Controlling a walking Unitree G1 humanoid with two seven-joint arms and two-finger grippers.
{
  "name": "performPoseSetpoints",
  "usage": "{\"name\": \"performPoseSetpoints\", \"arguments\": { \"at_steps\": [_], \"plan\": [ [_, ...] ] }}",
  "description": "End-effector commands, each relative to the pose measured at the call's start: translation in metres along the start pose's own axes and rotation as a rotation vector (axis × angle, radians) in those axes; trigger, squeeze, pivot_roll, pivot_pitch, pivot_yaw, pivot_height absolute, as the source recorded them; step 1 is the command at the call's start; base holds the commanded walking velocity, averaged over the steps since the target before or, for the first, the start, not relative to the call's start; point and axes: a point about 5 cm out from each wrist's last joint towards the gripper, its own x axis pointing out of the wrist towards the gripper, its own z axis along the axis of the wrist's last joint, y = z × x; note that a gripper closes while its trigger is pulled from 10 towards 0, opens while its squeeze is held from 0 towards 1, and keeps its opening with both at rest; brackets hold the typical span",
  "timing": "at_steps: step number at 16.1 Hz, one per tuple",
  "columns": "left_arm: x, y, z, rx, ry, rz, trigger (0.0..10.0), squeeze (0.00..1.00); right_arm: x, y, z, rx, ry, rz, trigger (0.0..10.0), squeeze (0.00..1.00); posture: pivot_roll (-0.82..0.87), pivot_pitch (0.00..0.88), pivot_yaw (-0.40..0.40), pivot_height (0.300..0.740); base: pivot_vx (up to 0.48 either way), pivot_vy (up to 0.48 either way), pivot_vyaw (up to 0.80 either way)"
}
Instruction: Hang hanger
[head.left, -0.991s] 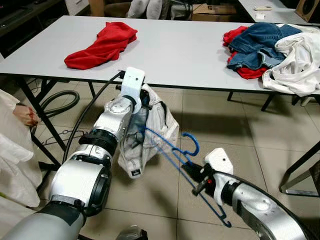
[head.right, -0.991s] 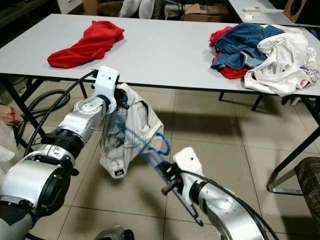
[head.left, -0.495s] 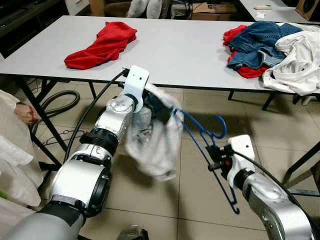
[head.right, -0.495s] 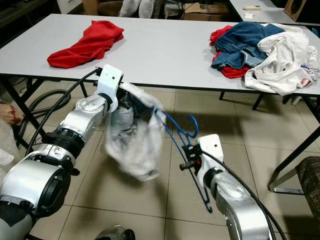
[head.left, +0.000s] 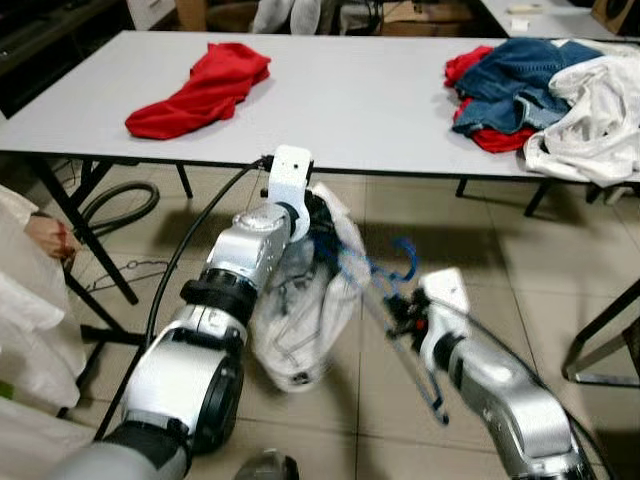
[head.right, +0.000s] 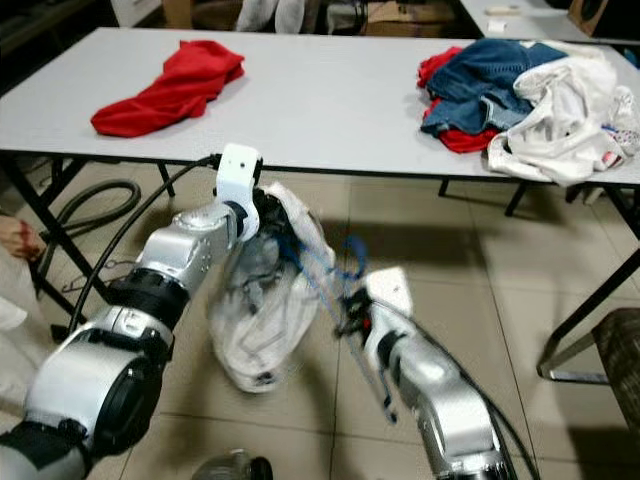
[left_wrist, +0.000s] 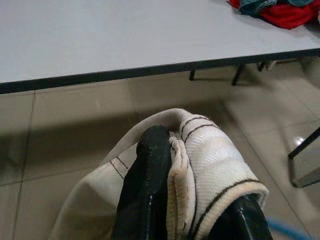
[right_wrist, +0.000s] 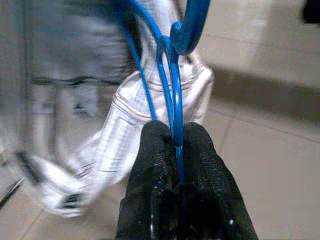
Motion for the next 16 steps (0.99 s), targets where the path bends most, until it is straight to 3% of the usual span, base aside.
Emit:
{"name": "performPoseSetpoints", "arguments": {
  "at_steps": [1, 2, 4, 5, 6, 7, 10, 11, 12, 16],
  "plan": [
    [-0.005, 0.001, 0.019, 0.033, -0.052, -0.036, 0.0, 0.0, -0.001, -0.013, 0.006, 0.021, -0.04, -0.082, 10.0, 0.0, -0.01, 0.0, 0.088, 0.74, 0.0, 0.0, 0.0],
    [-0.011, 0.004, 0.019, 0.117, -0.026, -0.091, 0.0, 0.0, -0.002, -0.021, 0.011, 0.057, -0.086, -0.132, 10.0, 0.0, -0.01, 0.0, 0.086, 0.74, 0.0, 0.0, 0.0],
    [-0.028, 0.011, 0.007, 0.363, 0.079, -0.224, 0.2, 0.0, -0.008, -0.035, 0.025, 0.174, -0.217, -0.182, 10.0, 0.0, -0.01, 0.0, 0.077, 0.74, 0.0, 0.0, 0.0],
    [-0.039, 0.01, 0.001, 0.353, 0.159, -0.307, 1.4, 0.0, -0.01, -0.04, 0.034, 0.265, -0.288, -0.176, 10.0, 0.0, -0.01, 0.0, 0.073, 0.74, 0.0, 0.0, 0.0],
    [-0.039, 0.008, 0.003, 0.306, 0.153, -0.325, 1.9, 0.0, -0.009, -0.04, 0.034, 0.286, -0.287, -0.164, 10.0, 0.0, -0.01, 0.0, 0.071, 0.74, 0.0, 0.0, 0.0],
    [-0.04, 0.004, 0.007, 0.237, 0.138, -0.346, 1.8, 0.0, -0.007, -0.039, 0.033, 0.289, -0.275, -0.154, 10.0, 0.0, -0.01, 0.0, 0.069, 0.74, 0.0, 0.0, 0.0],
    [-0.032, 0.001, 0.04, -0.094, -0.018, -0.282, 0.0, 0.0, -0.002, -0.022, 0.008, 0.066, -0.075, -0.048, 10.0, 0.0, -0.01, 0.0, 0.066, 0.74, 0.0, 0.0, 0.0],
    [-0.032, 0.001, 0.043, -0.126, -0.028, -0.271, 0.0, 0.0, -0.003, -0.02, 0.005, 0.052, -0.06, -0.038, 10.0, 0.0, -0.01, 0.0, 0.066, 0.74, 0.0, 0.0, 0.0],
    [-0.031, 0.005, 0.053, -0.225, -0.061, -0.233, 0.0, 0.0, -0.004, -0.017, -0.004, 0.026, -0.008, -0.035, 10.0, 0.0, -0.01, 0.0, 0.063, 0.74, 0.0, 0.0, 0.0],
    [-0.032, 0.008, 0.064, -0.33, -0.091, -0.204, 0.0, 0.0, -0.011, -0.019, -0.012, -0.036, 0.023, -0.038, 10.0, 0.0, -0.02, 0.0, 0.071, 0.74, 0.0, 0.0, 0.0]
  ]
}}
